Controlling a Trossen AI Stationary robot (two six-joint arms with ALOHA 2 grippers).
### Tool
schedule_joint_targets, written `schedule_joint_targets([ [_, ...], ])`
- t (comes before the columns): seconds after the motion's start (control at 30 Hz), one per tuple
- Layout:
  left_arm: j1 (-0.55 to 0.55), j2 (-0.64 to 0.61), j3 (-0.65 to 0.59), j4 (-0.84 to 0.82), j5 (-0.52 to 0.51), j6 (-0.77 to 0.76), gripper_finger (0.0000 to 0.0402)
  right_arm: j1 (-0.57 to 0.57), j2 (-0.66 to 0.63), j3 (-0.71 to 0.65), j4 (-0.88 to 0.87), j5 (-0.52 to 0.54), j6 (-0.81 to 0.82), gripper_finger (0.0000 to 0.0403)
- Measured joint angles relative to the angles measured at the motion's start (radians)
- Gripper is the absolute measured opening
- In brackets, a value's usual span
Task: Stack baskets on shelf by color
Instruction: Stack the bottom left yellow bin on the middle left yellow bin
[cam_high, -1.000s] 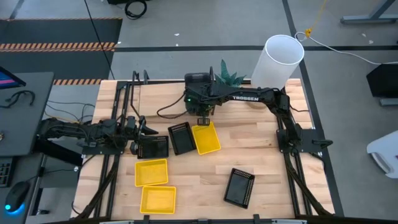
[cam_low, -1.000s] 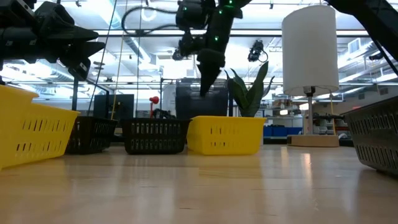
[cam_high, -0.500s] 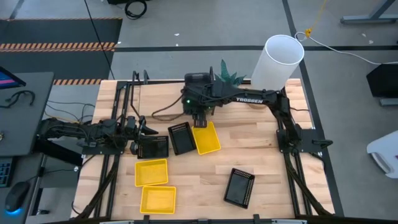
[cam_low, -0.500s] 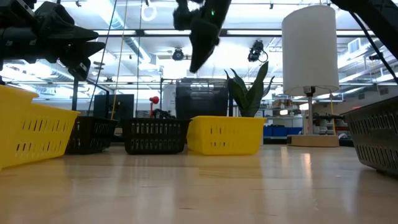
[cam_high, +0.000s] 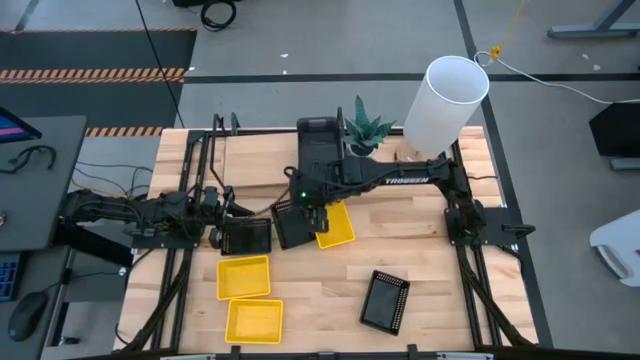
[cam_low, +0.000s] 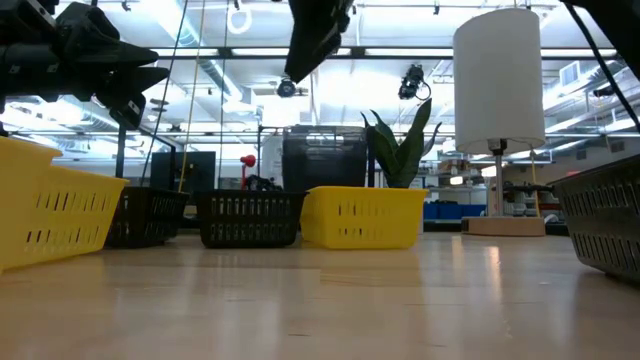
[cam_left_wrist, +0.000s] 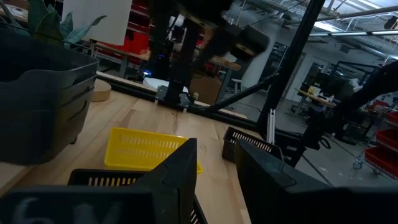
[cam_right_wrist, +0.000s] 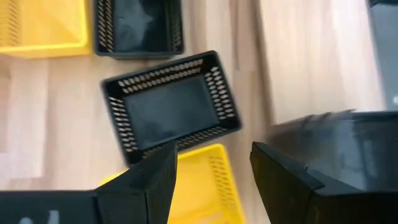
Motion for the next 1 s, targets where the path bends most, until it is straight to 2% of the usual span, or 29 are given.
schedule_joint_targets([
  [0.43,0.000,0.000,0.000,0.000,0.000,0.000,0.0117,0.122,0.001,-0.155,0.122,-0.004,0.254,0.0209],
  [0.6,0.000,0.000,0.000,0.000,0.000,0.000,0.0117,0.147,0.002,-0.164,0.131,-0.002,0.359,0.0209],
  [0.77,0.000,0.000,0.000,0.000,0.000,0.000,0.0117,0.186,0.003,-0.166,0.164,-0.001,0.398,0.0209],
  [1.0,0.000,0.000,0.000,0.000,0.000,0.000,0.0117,0.248,0.003,-0.166,0.334,0.006,0.390,0.0209],
])
